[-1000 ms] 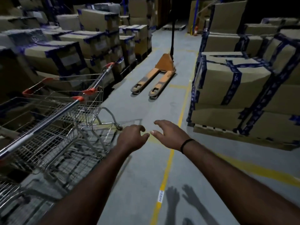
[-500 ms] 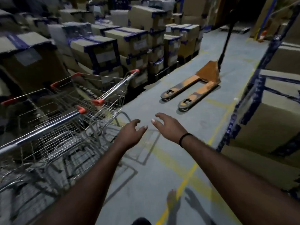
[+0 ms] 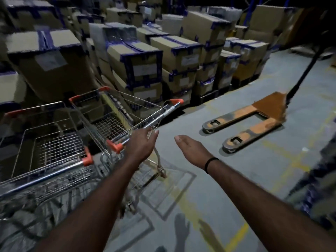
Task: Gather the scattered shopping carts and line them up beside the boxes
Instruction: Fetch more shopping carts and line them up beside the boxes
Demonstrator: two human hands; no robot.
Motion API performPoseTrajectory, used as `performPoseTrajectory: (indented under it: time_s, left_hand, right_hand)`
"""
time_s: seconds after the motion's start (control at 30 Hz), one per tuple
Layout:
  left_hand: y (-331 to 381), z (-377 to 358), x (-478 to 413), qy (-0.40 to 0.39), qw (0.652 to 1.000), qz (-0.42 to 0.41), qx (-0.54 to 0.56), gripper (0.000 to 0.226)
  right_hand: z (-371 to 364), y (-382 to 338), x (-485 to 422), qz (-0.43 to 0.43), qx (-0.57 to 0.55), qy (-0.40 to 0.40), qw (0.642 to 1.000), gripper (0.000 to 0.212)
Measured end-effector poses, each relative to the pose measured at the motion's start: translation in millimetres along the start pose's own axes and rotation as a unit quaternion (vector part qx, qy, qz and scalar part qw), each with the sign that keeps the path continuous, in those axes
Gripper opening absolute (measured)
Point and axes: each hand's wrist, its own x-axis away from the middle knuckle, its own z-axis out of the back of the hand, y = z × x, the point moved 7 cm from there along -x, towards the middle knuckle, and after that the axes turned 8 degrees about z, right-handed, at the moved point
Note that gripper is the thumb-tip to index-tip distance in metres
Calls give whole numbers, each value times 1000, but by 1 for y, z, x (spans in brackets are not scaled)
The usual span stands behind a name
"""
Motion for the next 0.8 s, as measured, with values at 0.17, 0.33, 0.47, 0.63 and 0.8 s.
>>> performPoseTrajectory:
  time_s: [0.17, 0.33, 0.47, 0.63, 0.8]
  left_hand:
    - [-48, -15, -71, -7, 988, 67, -140, 75]
    - [-75, -31, -92, -26, 957, 138, -253, 67]
    - [-72, -26, -87, -7, 945, 172, -277, 61]
    - [-81, -28, -74, -4, 925, 246, -289, 84]
    - [-96, -32, -63, -41, 913, 279, -295, 108]
  right_hand:
    - [-2, 3, -71, 20, -2, -29, 999, 51]
    - [-17, 11, -135, 59, 39, -107, 992, 52]
    - [-27, 13, -187, 121, 102, -141, 977, 50]
    - [-35, 16, -244, 237, 251, -166, 924, 60]
    - [-28, 63, -278, 256, 375, -225, 862, 59]
